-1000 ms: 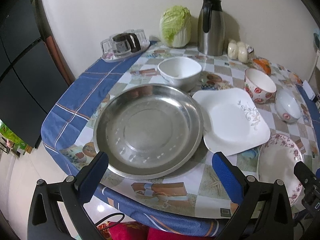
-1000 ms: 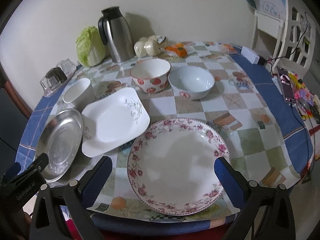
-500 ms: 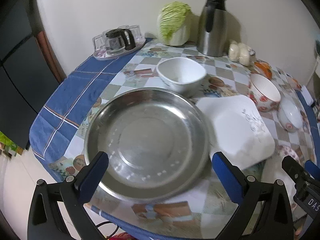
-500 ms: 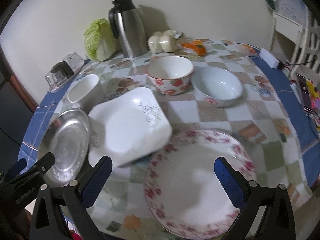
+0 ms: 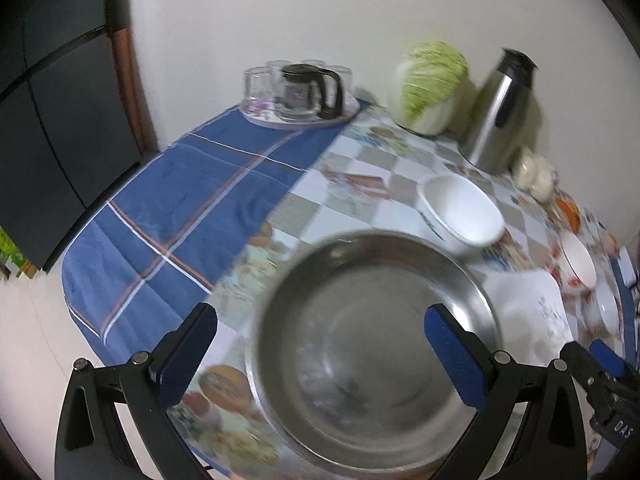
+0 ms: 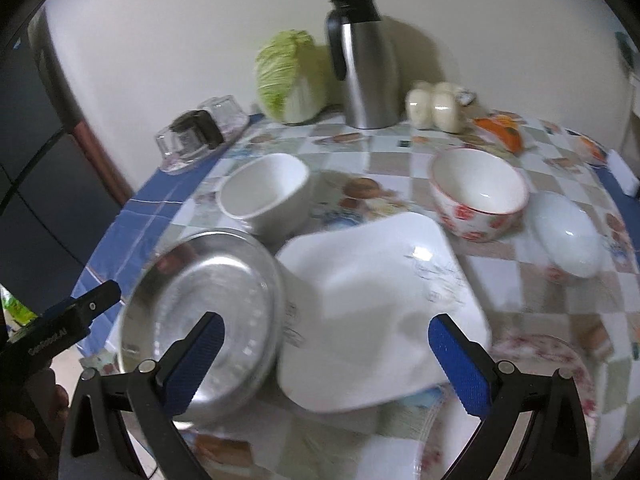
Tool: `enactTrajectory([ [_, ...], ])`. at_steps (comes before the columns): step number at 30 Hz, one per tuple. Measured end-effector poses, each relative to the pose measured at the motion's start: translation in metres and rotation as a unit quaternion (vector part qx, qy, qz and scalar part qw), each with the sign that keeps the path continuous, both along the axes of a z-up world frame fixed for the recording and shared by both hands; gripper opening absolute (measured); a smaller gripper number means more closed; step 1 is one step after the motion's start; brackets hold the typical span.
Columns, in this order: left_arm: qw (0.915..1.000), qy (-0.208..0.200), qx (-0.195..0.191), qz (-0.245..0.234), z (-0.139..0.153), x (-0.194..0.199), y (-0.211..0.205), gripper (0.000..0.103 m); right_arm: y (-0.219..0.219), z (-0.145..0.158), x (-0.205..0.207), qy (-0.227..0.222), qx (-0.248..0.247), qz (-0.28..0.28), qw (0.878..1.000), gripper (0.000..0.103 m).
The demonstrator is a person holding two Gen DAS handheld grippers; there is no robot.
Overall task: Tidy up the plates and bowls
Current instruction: 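Move both tools to the steel basin rim and close them on it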
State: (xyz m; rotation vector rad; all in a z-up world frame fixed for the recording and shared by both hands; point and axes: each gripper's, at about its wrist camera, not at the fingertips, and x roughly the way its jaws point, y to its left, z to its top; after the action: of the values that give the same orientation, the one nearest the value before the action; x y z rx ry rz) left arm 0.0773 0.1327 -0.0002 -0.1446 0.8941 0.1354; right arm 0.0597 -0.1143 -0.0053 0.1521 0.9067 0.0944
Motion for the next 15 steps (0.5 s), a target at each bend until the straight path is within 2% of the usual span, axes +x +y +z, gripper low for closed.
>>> enactTrajectory([
  [3,1.0000,0.000,0.003,-0.001,-0.007,0.007,0.013,0.103,0.015,-0.006,0.010,0.002,0.009,0.020,1.000,0.103],
  [8,0.9987,0.037,0.005,-0.034,-0.028,0.017,0.019,0.103,0.040,-0.022,0.024,0.002,0.017,0.057,0.998,0.103],
  [15,0.9980,0.059,0.023,-0.011,-0.050,0.024,0.023,0.103,0.056,-0.046,0.036,0.013,0.030,0.080,0.996,0.103],
])
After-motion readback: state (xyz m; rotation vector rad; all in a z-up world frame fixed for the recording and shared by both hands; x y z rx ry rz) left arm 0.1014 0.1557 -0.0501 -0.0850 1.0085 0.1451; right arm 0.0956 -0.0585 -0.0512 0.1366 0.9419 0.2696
